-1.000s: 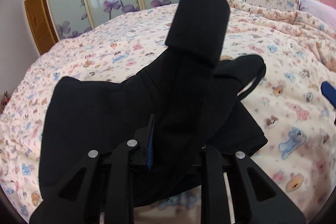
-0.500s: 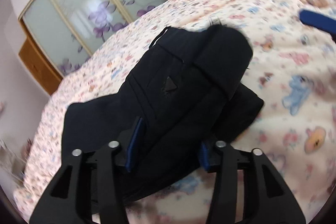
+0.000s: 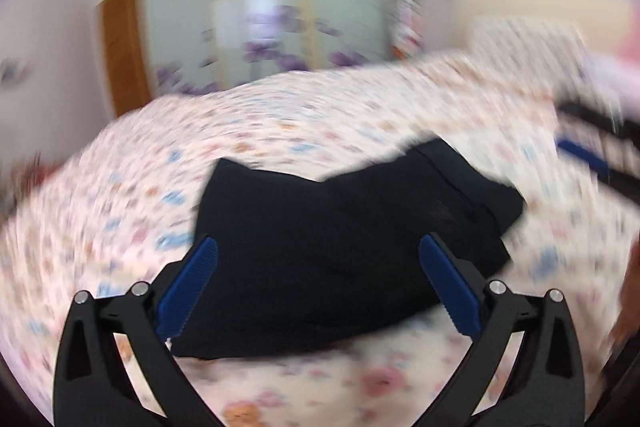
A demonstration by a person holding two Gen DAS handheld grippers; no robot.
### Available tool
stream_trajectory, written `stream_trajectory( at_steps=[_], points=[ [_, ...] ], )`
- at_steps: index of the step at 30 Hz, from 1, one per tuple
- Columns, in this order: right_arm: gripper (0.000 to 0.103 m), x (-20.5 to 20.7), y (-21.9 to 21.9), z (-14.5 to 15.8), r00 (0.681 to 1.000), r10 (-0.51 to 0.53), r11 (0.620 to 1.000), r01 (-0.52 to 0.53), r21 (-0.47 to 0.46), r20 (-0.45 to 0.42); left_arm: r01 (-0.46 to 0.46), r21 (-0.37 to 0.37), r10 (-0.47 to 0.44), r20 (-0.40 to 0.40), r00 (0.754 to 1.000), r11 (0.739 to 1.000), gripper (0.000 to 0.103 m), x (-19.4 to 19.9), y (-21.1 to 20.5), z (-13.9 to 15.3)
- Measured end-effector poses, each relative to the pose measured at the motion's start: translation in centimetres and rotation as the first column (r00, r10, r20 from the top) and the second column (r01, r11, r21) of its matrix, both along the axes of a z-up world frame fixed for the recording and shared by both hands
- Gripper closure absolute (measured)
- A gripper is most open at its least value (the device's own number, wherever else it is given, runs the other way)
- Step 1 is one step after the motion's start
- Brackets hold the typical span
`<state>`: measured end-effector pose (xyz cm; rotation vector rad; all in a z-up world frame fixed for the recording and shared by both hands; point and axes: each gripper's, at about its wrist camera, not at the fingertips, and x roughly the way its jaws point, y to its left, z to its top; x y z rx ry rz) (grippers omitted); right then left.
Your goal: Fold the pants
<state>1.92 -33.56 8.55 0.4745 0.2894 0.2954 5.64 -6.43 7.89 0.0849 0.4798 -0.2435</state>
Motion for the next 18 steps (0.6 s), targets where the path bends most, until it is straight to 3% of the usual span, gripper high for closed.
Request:
stream_trajectory(
  at_steps=[3, 5, 7, 12, 15, 17, 18],
  points=[
    [0.029, 1.6, 3.3, 0.2, 0.996, 0.084, 0.988, -0.086, -0.127, -0.021, -0.079, -0.178, 0.070, -0.056, 0.996, 0.981, 0.002, 1.3, 3.6, 0.2],
    [0.031, 2.4, 4.6, -0.3, 0.991, 0.123, 0.981, -0.129, -0.146, -0.050, -0.102, -0.265, 0.078, -0.099, 0.992, 0.959, 0.002, 2.2, 5.1, 0.0],
    [0.031, 2.9, 5.0, -0.9, 0.987, 0.138, 0.979, -0.148, -0.139, -0.078, -0.111, -0.307, 0.077, -0.120, 0.990, 0.945, 0.002, 2.6, 5.7, -0.3],
    [0.031, 3.2, 5.2, -2.4, 0.982, 0.133, 0.978, -0.152, -0.143, -0.131, -0.106, -0.322, 0.062, -0.145, 0.988, 0.941, 0.002, 3.8, 4.8, -1.2],
    [0.031, 4.3, 4.9, -3.6, 0.969, 0.113, 0.983, -0.142, -0.119, -0.219, -0.125, -0.285, 0.073, -0.189, 0.979, 0.950, 0.002, 5.0, 4.1, -2.3],
    [0.031, 5.7, 4.7, -6.0, 0.928, 0.095, 0.987, -0.136, -0.090, -0.362, -0.178, -0.238, 0.105, -0.291, 0.951, 0.955, 0.002, 6.4, 4.1, -4.0],
    [0.031, 6.0, 4.6, -6.9, 0.913, 0.100, 0.987, -0.143, -0.079, -0.396, -0.211, -0.220, 0.119, -0.367, 0.922, 0.952, 0.002, 7.3, 4.5, -5.3]
  ],
)
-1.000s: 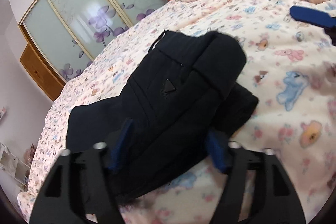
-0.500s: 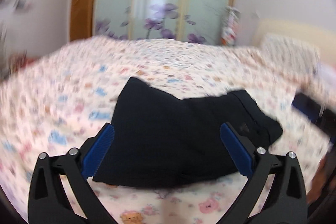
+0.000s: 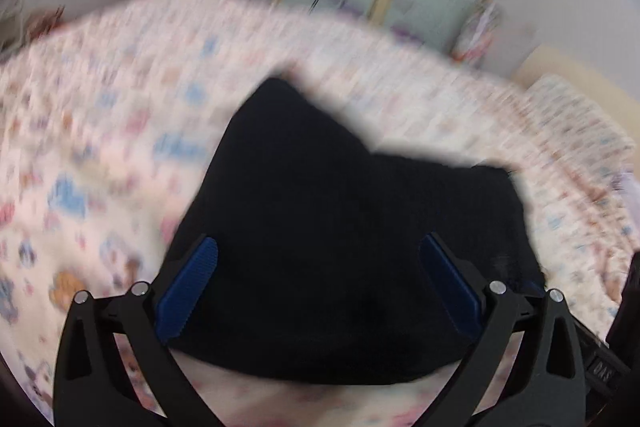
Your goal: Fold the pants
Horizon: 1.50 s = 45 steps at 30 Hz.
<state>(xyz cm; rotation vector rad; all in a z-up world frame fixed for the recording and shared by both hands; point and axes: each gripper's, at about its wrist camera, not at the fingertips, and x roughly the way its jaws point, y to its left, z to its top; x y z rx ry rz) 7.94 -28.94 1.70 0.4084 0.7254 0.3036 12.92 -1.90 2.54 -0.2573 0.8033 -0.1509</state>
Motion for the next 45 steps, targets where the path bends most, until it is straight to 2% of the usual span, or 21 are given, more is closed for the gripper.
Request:
stream_trajectory(
  at_steps=[1, 2, 5, 6, 9, 10, 13, 15, 17, 20, 23, 25, 28, 30, 34, 35, 37, 38, 40, 42, 45],
  points=[
    [0.031, 0.1, 0.0, -0.8, 1.000, 0.006, 1.000, -0.006, 0.009, -0.020, -0.002, -0.025, 0.000, -0.059, 0.998, 1.000, 0.002, 0.6, 0.5, -1.3],
    [0.031, 0.0, 0.1, -0.8, 1.000, 0.009, 1.000, -0.009, 0.005, -0.017, 0.003, -0.044, -0.007, -0.075, 0.997, 0.999, 0.002, 0.9, 0.9, -1.9],
    [0.031, -0.4, 0.8, -0.3, 1.000, 0.018, 0.999, -0.018, -0.044, -0.001, 0.022, -0.029, -0.023, -0.054, 0.998, 0.999, 0.002, 0.3, 0.8, -1.0],
    [0.031, -0.7, 0.7, 0.3, 1.000, 0.018, 0.999, -0.017, -0.045, 0.020, 0.034, -0.045, -0.036, -0.045, 0.998, 0.998, 0.002, 0.1, 0.9, -0.5],
    [0.031, -1.2, -0.7, 3.2, 0.989, 0.003, 0.999, -0.007, 0.031, 0.147, 0.107, -0.159, -0.100, 0.051, 0.994, 0.981, 0.002, 0.5, 1.8, 2.4],
    [0.030, -1.0, -1.5, 4.2, 0.983, -0.016, 0.998, 0.003, 0.067, 0.181, 0.116, -0.169, -0.103, 0.083, 0.991, 0.979, 0.002, 0.9, 1.9, 3.5],
    [0.025, 1.9, -3.2, 5.2, 0.988, -0.008, 0.983, -0.021, 0.184, 0.155, 0.185, -0.162, -0.162, 0.147, 0.976, 0.969, 0.002, 3.5, 0.7, 6.1],
    [0.025, 4.1, -3.8, 5.2, 0.992, 0.000, 0.970, -0.031, 0.243, 0.126, 0.241, -0.138, -0.223, 0.131, 0.966, 0.961, 0.002, 6.2, -0.8, 6.7],
    [0.025, 6.4, -4.0, 4.9, 0.996, 0.000, 0.964, -0.025, 0.267, 0.091, 0.261, -0.160, -0.249, 0.091, 0.964, 0.952, 0.002, 8.1, -1.8, 6.3],
    [0.025, 8.5, -3.5, 4.1, 0.999, 0.007, 0.969, -0.017, 0.246, 0.041, 0.240, -0.152, -0.236, 0.045, 0.971, 0.959, 0.002, 9.9, -2.5, 5.1],
    [0.025, 9.4, -3.3, 3.6, 1.000, 0.011, 0.969, -0.017, 0.247, 0.027, 0.214, -0.149, -0.217, -0.004, 0.976, 0.965, 0.002, 11.4, -2.6, 3.3],
    [0.022, 10.0, -3.2, 3.0, 1.000, -0.026, 0.980, 0.027, 0.198, -0.007, 0.188, -0.149, -0.195, -0.032, 0.980, 0.971, 0.002, 12.1, -1.9, 2.0],
    [0.027, 11.7, -3.6, 0.4, 0.994, -0.058, 0.984, 0.073, 0.162, -0.092, 0.167, -0.202, -0.184, -0.070, 0.980, 0.965, 0.002, 13.2, -0.8, 0.6],
    [0.031, 11.7, -3.8, -0.6, 0.994, -0.065, 0.984, 0.078, 0.158, -0.084, 0.151, -0.249, -0.172, -0.064, 0.983, 0.957, 0.005, 13.5, -0.1, 0.1],
    [0.032, 11.7, -3.9, -0.8, 0.996, -0.057, 0.986, 0.068, 0.152, -0.071, 0.133, -0.320, -0.156, -0.046, 0.987, 0.938, 0.005, 14.0, 1.3, -0.9],
    [0.032, 11.5, -3.9, -0.6, 0.996, -0.057, 0.986, 0.067, 0.155, -0.069, 0.134, -0.324, -0.153, -0.035, 0.988, 0.936, 0.009, 13.6, 1.6, -0.7],
    [0.031, 10.1, -4.1, 0.4, 0.998, -0.057, 0.987, 0.061, 0.150, -0.032, 0.133, -0.259, -0.140, -0.009, 0.990, 0.957, 0.008, 12.1, 1.5, 0.7],
    [0.026, 9.1, -4.0, 1.1, 0.997, -0.075, 0.989, 0.075, 0.126, -0.007, 0.137, -0.203, -0.136, 0.017, 0.991, 0.970, 0.005, 11.1, 1.3, 1.5],
    [0.025, 6.7, -3.9, 2.5, 0.993, -0.098, 0.993, 0.094, 0.067, 0.066, 0.139, -0.048, -0.135, 0.080, 0.988, 0.989, 0.002, 8.1, 0.8, 3.1],
    [0.025, 4.0, -3.2, 3.5, 0.989, -0.088, 0.996, 0.088, 0.000, 0.123, 0.125, 0.081, -0.133, 0.108, 0.985, 0.989, 0.002, 5.6, 0.2, 3.9],
    [0.024, 0.6, -1.7, 4.1, 0.980, -0.084, 0.989, 0.104, -0.106, 0.183, 0.108, 0.199, -0.133, 0.115, 0.985, 0.974, 0.002, 2.7, -0.8, 4.1]
  ],
)
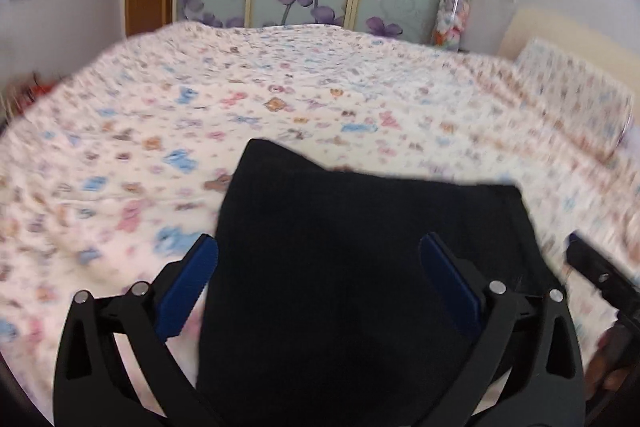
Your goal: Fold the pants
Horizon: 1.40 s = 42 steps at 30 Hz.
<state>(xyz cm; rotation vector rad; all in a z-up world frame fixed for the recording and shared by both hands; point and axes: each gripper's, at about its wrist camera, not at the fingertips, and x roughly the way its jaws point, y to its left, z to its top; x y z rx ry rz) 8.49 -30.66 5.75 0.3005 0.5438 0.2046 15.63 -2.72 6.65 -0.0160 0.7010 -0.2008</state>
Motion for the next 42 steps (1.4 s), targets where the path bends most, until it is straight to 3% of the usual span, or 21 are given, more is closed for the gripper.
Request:
stream_trajectory(
  at_steps=[2, 5, 7, 11, 13, 15, 18, 22, 26, 29, 34, 36, 39, 42],
  points=[
    [0.024, -1.6, 0.7, -0.4, 1.000, -0.023, 0.998, 0.023, -0.054, 0.009, 0.002, 0.032, -0.001, -0.025, 1.000, 0.999, 0.002, -1.0, -0.6, -0.5],
    [0.024, -2.7, 1.0, -1.0, 1.000, 0.002, 0.999, -0.002, -0.033, 0.003, 0.026, 0.014, -0.025, -0.066, 0.998, 1.000, 0.002, -2.0, -1.2, -1.5],
    [0.024, -3.0, 1.2, -1.1, 1.000, 0.016, 1.000, -0.016, -0.027, -0.003, 0.021, 0.045, -0.018, -0.062, 0.998, 0.999, 0.002, -2.2, -1.6, -2.2],
    [0.023, -1.8, 1.9, -2.9, 0.995, 0.016, 0.997, -0.023, -0.071, -0.102, 0.011, 0.137, 0.006, -0.123, 0.992, 0.991, 0.002, -1.6, -2.5, -5.1],
    [0.022, -1.2, 2.2, -4.1, 0.988, 0.012, 0.994, -0.028, -0.109, -0.151, 0.012, 0.104, 0.003, -0.139, 0.990, 0.994, 0.002, -1.4, -2.1, -6.0],
    [0.020, -1.1, 3.1, -4.2, 0.989, 0.012, 0.982, -0.039, -0.183, -0.150, 0.002, 0.099, 0.010, -0.123, 0.992, 0.995, 0.002, -1.6, -1.9, -6.3],
    [0.015, -1.3, 3.8, -4.4, 0.991, 0.016, 0.975, -0.046, -0.219, -0.134, 0.003, 0.106, 0.009, -0.117, 0.993, 0.994, 0.002, -1.6, -1.9, -6.5],
    [0.015, -2.6, 3.5, -3.2, 0.997, 0.024, 0.982, -0.036, -0.187, -0.069, 0.001, 0.098, 0.010, -0.111, 0.994, 0.995, 0.002, -1.7, -1.7, -6.5],
    [0.014, -1.3, 3.8, -4.8, 0.986, 0.011, 0.974, -0.048, -0.222, -0.165, 0.003, 0.103, 0.008, -0.104, 0.995, 0.995, 0.002, -1.7, -2.0, -6.6],
    [0.005, -1.0, 4.1, -5.1, 0.983, 0.029, 0.969, -0.071, -0.236, -0.179, 0.002, 0.104, 0.008, -0.095, 0.995, 0.995, 0.002, -1.8, -2.1, -6.7],
    [0.002, -1.2, 3.9, -5.0, 0.984, 0.055, 0.974, -0.091, -0.209, -0.170, 0.019, 0.077, -0.009, -0.118, 0.993, 0.997, 0.002, -2.1, -1.6, -6.4],
    [0.002, -2.0, 3.3, -4.0, 0.990, 0.066, 0.984, -0.085, -0.158, -0.124, 0.064, 0.043, -0.058, -0.124, 0.991, 0.997, 0.002, -2.7, -0.9, -5.8],
    [0.002, -2.8, 3.1, -2.8, 0.993, 0.102, 0.987, -0.109, -0.118, -0.063, 0.090, -0.069, -0.096, -0.085, 0.992, 0.993, 0.002, -3.4, 0.6, -4.6],
    [0.002, -1.8, 3.7, -4.0, 0.982, 0.122, 0.981, -0.141, -0.131, -0.142, 0.090, -0.056, -0.096, -0.116, 0.989, 0.994, 0.002, -2.5, 0.6, -4.8]
  ],
)
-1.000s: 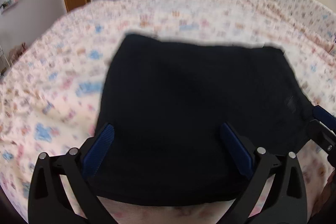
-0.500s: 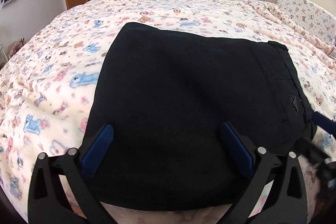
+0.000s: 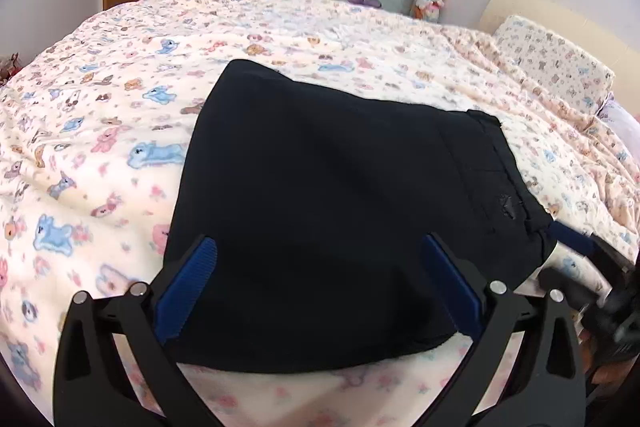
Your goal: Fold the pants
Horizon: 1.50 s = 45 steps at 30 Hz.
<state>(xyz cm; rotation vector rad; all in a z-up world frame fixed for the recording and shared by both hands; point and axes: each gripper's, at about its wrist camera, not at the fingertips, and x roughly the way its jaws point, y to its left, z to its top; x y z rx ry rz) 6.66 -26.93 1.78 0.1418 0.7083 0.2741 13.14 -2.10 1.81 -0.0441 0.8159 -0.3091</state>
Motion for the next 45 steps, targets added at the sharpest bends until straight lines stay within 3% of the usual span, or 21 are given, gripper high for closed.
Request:
stream_trajectory(
  at_steps=[3, 6, 7, 8, 10, 13, 15, 18, 20, 23, 26, 27, 29, 33, 34, 37, 40, 42, 45],
  points=[
    [0.001, 1.2, 0.8, -1.6, 0.997, 0.007, 0.998, -0.012, -0.068, -0.079, -0.003, 0.011, 0.004, -0.111, 0.994, 1.000, 0.002, 1.7, 0.0, -2.4],
    [0.001, 1.0, 1.0, -1.4, 0.998, 0.010, 0.998, -0.015, -0.067, -0.066, 0.006, -0.034, -0.009, -0.109, 0.994, 0.999, 0.002, 1.6, 0.6, -1.7],
    [0.001, 0.8, 0.6, -1.0, 0.999, 0.013, 0.999, -0.015, -0.039, -0.053, 0.017, -0.076, -0.025, -0.106, 0.994, 0.997, 0.002, 1.4, 1.2, -1.1],
    [0.001, 0.4, -0.1, -0.3, 1.000, 0.015, 1.000, -0.015, 0.012, -0.028, 0.037, -0.164, -0.054, -0.106, 0.993, 0.986, 0.002, 1.2, 2.4, -0.4],
    [0.001, -0.2, -1.7, 1.5, 0.999, -0.006, 0.995, 0.002, 0.095, 0.040, 0.048, -0.299, -0.083, -0.105, 0.991, 0.953, 0.002, 1.4, 4.3, 0.9],
    [0.001, 0.2, -3.0, 3.5, 0.995, -0.028, 0.987, 0.013, 0.160, 0.094, 0.068, -0.408, -0.097, -0.052, 0.994, 0.910, 0.002, 2.5, 5.9, 3.4],
    [0.001, 1.5, -3.1, 4.5, 0.995, -0.054, 0.989, 0.041, 0.144, 0.086, 0.081, -0.421, -0.096, -0.013, 0.995, 0.903, 0.002, 3.6, 5.5, 4.9],
    [0.001, 4.6, -1.7, 5.2, 0.996, -0.045, 0.999, 0.044, 0.023, 0.080, 0.109, -0.369, -0.108, 0.024, 0.994, 0.923, 0.002, 5.9, 2.8, 6.3],
    [0.001, 7.3, -1.2, 4.8, 0.999, -0.012, 1.000, 0.013, -0.009, 0.044, 0.145, -0.382, -0.155, 0.003, 0.988, 0.913, 0.002, 7.2, 1.2, 5.9],
    [0.001, 10.7, -1.1, 3.5, 0.999, 0.037, 0.999, -0.035, 0.032, -0.039, 0.168, -0.405, -0.198, -0.035, 0.980, 0.899, 0.002, 10.3, -0.5, 4.9],
    [0.001, 13.2, -2.0, 0.9, 0.986, 0.009, 0.999, -0.002, 0.042, -0.168, 0.039, -0.362, -0.103, -0.160, 0.982, 0.931, 0.003, 13.7, -0.1, 1.7],
    [0.001, 13.6, -2.1, 0.0, 0.981, 0.000, 0.999, 0.008, 0.043, -0.192, 0.030, -0.388, -0.107, -0.178, 0.978, 0.921, 0.004, 14.0, 0.1, 0.7],
    [0.001, 13.4, -2.1, -0.8, 0.986, 0.001, 0.999, 0.005, 0.035, -0.167, 0.006, -0.492, -0.107, -0.176, 0.979, 0.870, 0.004, 14.6, 1.6, -0.7],
    [0.001, 13.1, -0.9, 0.1, 0.987, -0.006, 0.999, -0.002, -0.047, -0.162, 0.037, -0.446, -0.121, -0.161, 0.979, 0.894, 0.004, 13.9, 1.0, 0.3],
    [0.001, 12.7, -1.2, 0.7, 0.988, -0.007, 0.999, 0.002, -0.036, -0.157, 0.053, -0.456, -0.135, -0.148, 0.980, 0.888, 0.004, 13.2, 1.3, 1.2],
    [0.001, 10.3, -4.4, 2.8, 0.995, -0.016, 0.991, 0.030, 0.134, -0.103, 0.115, -0.497, -0.190, -0.102, 0.977, 0.860, 0.002, 10.7, 3.1, 3.6],
    [0.001, 7.7, -8.7, 3.7, 0.992, -0.022, 0.935, 0.065, 0.348, -0.126, 0.134, -0.472, -0.216, -0.124, 0.969, 0.872, 0.002, 9.5, 5.0, 4.9],
    [0.001, 7.1, -10.0, 3.1, 0.984, 0.011, 0.908, 0.063, 0.414, -0.175, 0.125, -0.475, -0.227, -0.165, 0.960, 0.871, 0.002, 9.1, 6.6, 4.9],
    [0.001, 7.3, -10.5, 1.9, 0.961, 0.041, 0.917, 0.073, 0.393, -0.274, 0.077, -0.485, -0.219, -0.245, 0.944, 0.871, 0.002, 9.2, 8.5, 3.8]
  ],
)
